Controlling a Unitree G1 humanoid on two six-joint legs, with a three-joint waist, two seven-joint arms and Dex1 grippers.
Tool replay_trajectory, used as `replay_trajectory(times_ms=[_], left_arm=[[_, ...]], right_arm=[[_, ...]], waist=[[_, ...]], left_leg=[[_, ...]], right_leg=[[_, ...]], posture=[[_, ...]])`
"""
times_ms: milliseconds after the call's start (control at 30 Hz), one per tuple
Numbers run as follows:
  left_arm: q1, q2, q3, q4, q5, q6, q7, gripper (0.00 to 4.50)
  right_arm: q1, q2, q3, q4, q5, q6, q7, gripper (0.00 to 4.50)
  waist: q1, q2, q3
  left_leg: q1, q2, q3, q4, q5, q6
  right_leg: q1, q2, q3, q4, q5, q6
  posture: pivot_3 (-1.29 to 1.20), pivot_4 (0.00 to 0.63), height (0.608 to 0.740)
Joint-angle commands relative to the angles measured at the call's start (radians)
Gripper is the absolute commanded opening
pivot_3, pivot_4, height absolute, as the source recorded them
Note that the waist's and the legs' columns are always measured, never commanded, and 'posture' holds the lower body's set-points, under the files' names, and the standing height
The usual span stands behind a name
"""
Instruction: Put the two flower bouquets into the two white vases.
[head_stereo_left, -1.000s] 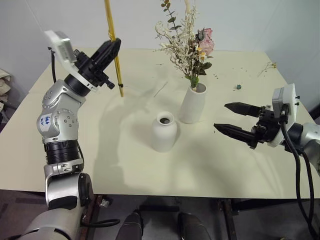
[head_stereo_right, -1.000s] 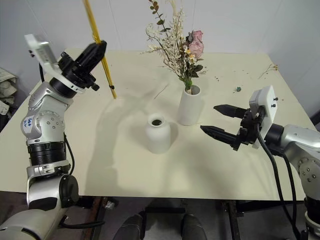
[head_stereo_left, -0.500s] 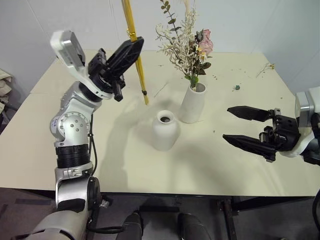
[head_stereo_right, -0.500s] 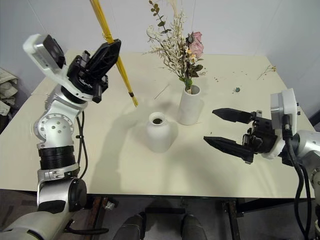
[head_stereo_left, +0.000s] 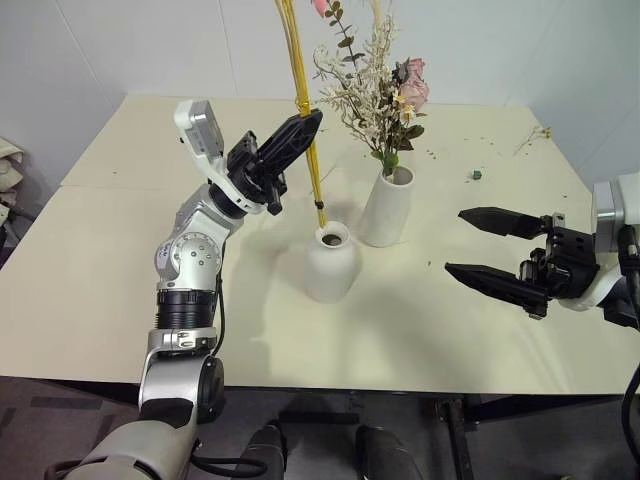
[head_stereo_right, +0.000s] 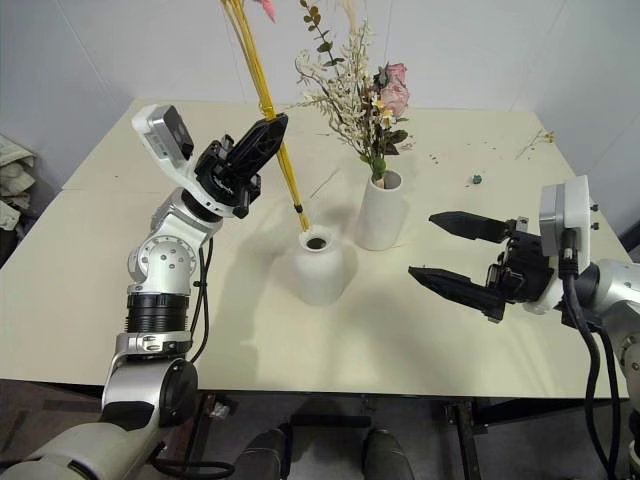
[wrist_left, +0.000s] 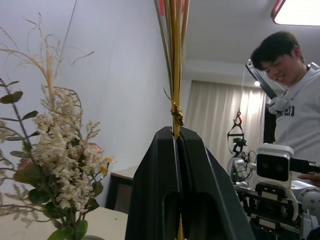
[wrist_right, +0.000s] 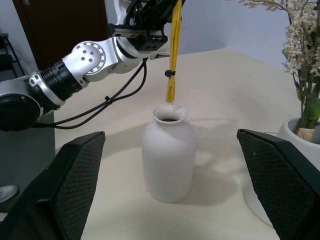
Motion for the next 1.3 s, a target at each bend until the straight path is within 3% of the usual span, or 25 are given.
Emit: replay_trajectory(times_ms=[33,800,900,1300], left_arm=[[-0.040,-0.020,-0.014,0.007,0.012,-0.026,-0.019,0.04],[0.038,-0.011,-0.086,0.079,0.157,-0.074,-0.105,0.04],[0.051,-0.003,-0.097,0.074,0.165,-0.059,-0.118,0.59],[0.090,0.119,-0.123,-0.014,0.178,-0.019,-0.201,4.31]], right_arm=[[0.002,0.005,-0.013,-0.025,0.001,-0.023,-0.011,4.50],[0.025,-0.007,-0.033,-0.031,0.000,-0.037,-0.032,4.50],[0.017,-0.010,-0.029,-0.023,-0.004,-0.039,-0.030,4.50],[-0.015,-0.021,-0.016,0.017,-0.027,-0.042,-0.001,4.50]], waist=[[0.000,0.000,0.000],[0.000,0.000,0.000],[-0.001,0.000,0.000],[-0.002,0.000,0.000]], left_leg=[[0.000,0.000,0.000,0.000,0.000,0.000],[0.000,0.000,0.001,-0.001,0.000,0.001],[0.000,0.000,0.001,-0.001,-0.001,0.001],[0.000,0.000,0.002,-0.002,-0.001,0.001]], right_leg=[[0.000,0.000,0.000,0.000,0.000,0.000],[0.000,0.000,0.001,-0.003,-0.001,-0.002],[0.000,0.000,0.001,-0.003,0.000,-0.001],[0.000,0.000,0.002,-0.003,0.000,-0.001]], posture=[[0.00,0.150,0.740],[0.00,0.150,0.740],[0.00,0.150,0.740],[0.00,0.150,0.740]])
